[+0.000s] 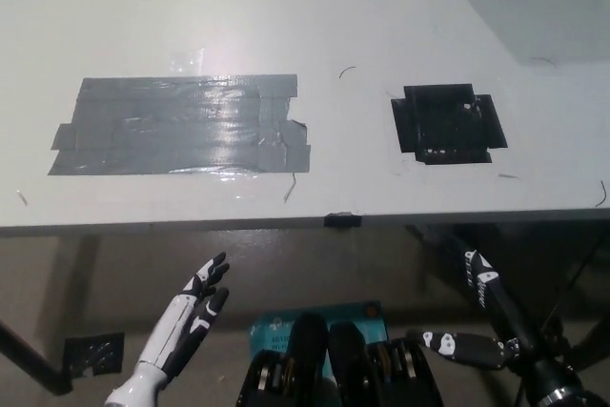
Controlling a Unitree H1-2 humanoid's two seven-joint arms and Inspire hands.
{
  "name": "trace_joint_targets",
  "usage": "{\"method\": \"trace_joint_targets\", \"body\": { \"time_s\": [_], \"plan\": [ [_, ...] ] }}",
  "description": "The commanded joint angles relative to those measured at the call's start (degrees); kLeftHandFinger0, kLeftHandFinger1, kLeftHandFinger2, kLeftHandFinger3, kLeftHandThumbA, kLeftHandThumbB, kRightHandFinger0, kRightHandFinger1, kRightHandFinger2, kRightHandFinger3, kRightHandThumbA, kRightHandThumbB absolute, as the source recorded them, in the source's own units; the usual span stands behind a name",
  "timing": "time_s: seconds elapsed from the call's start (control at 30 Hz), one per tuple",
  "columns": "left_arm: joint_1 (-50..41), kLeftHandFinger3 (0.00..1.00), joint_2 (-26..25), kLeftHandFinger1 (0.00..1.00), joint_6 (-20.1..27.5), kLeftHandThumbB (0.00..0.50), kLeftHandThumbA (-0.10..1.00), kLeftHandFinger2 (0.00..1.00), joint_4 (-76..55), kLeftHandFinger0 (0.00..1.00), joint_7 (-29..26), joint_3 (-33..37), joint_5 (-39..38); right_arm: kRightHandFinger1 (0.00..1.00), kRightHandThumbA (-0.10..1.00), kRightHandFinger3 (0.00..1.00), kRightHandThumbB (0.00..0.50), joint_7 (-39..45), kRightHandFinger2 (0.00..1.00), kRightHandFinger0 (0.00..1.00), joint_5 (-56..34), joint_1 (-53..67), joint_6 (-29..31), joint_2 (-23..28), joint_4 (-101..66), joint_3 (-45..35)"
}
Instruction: A tripod is kept on the middle of the desk infront of the robot and the robot grabs one of its legs to pick it up and hands it to a person
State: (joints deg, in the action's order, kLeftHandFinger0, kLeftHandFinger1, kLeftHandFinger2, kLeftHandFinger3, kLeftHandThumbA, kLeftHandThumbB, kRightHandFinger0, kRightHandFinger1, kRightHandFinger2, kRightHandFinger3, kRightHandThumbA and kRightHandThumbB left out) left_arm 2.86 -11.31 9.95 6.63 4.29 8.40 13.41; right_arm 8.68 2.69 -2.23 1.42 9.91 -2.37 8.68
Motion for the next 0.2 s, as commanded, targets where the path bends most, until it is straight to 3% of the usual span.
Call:
{"method": "trace_joint_targets", "body": {
  "time_s": [0.0, 0.17],
  "plan": [
    [-0.5, 1.00, 0.1, 1.00, 1.5, 0.148, 1.00, 1.00, -2.9, 1.00, -1.2, -0.6, 0.7, 1.00, 0.95, 1.00, 0.286, 1.2, 1.00, 1.00, -1.3, -0.4, 2.3, 0.0, -2.1, -0.3],
    [0.5, 1.00, 0.6, 1.00, 1.3, 0.166, 1.00, 1.00, -2.8, 1.00, -1.6, -0.9, 0.8, 1.00, 0.96, 1.00, 0.274, 2.0, 1.00, 1.00, -0.6, -1.8, 1.6, 0.9, -2.5, -0.2]
  ]
}}
